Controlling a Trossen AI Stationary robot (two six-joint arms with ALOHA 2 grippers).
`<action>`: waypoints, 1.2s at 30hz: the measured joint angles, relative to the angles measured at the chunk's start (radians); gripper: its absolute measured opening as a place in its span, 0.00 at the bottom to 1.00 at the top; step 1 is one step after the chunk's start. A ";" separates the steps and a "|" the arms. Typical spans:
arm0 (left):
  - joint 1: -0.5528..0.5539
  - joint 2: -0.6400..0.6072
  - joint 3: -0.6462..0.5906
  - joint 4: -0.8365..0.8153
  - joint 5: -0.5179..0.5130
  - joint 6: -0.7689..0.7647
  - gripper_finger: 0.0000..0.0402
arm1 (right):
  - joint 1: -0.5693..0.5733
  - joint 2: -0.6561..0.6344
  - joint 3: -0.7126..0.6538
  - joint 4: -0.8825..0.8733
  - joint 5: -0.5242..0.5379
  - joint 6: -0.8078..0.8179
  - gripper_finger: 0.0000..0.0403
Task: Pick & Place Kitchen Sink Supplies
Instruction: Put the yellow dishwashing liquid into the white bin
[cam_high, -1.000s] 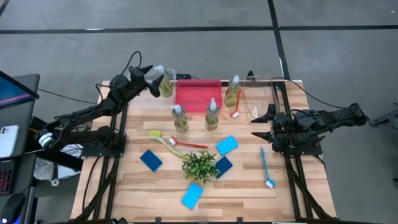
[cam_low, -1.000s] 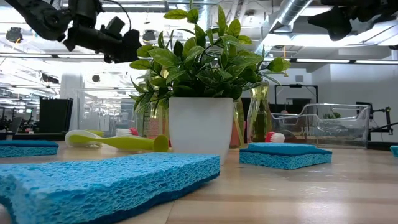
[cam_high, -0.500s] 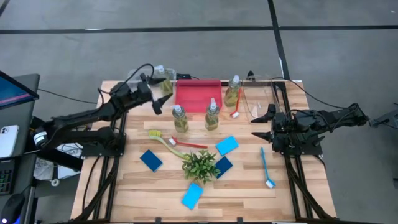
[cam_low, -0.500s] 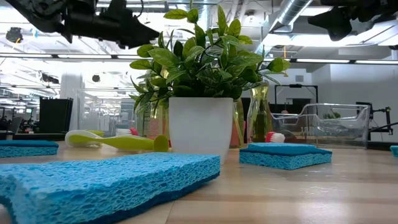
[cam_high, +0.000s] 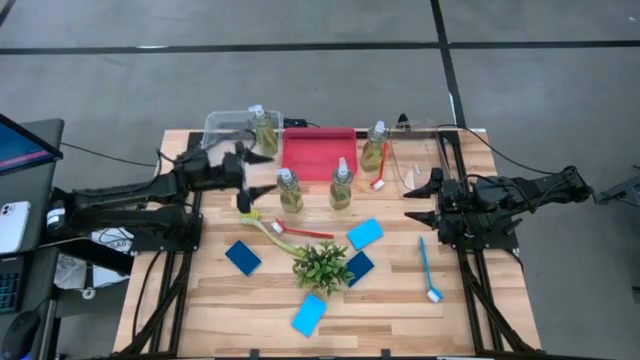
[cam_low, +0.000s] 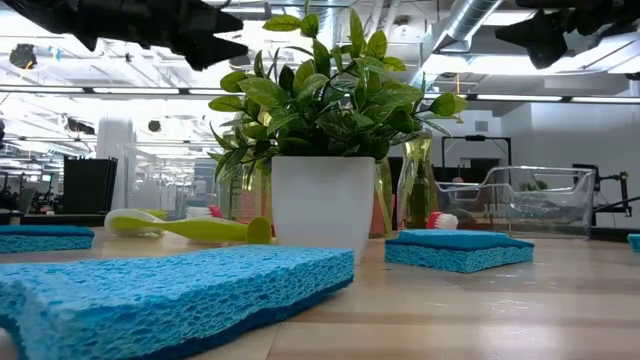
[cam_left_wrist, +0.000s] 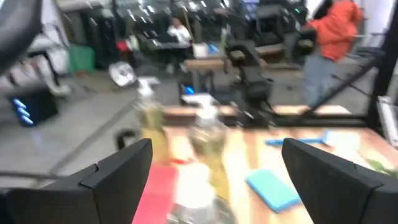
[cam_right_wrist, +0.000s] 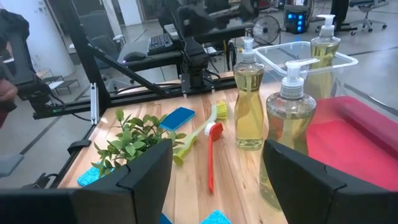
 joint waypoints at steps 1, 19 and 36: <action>-0.022 0.014 0.000 0.001 -0.028 -0.015 0.90 | 0.000 0.000 0.000 0.000 0.000 0.001 0.61; -0.100 0.210 0.000 0.078 -0.305 0.015 0.90 | 0.000 0.000 0.000 0.002 0.000 0.002 0.61; -0.100 0.404 0.000 0.298 -0.347 -0.004 0.90 | 0.000 0.000 0.000 0.002 0.000 0.002 0.61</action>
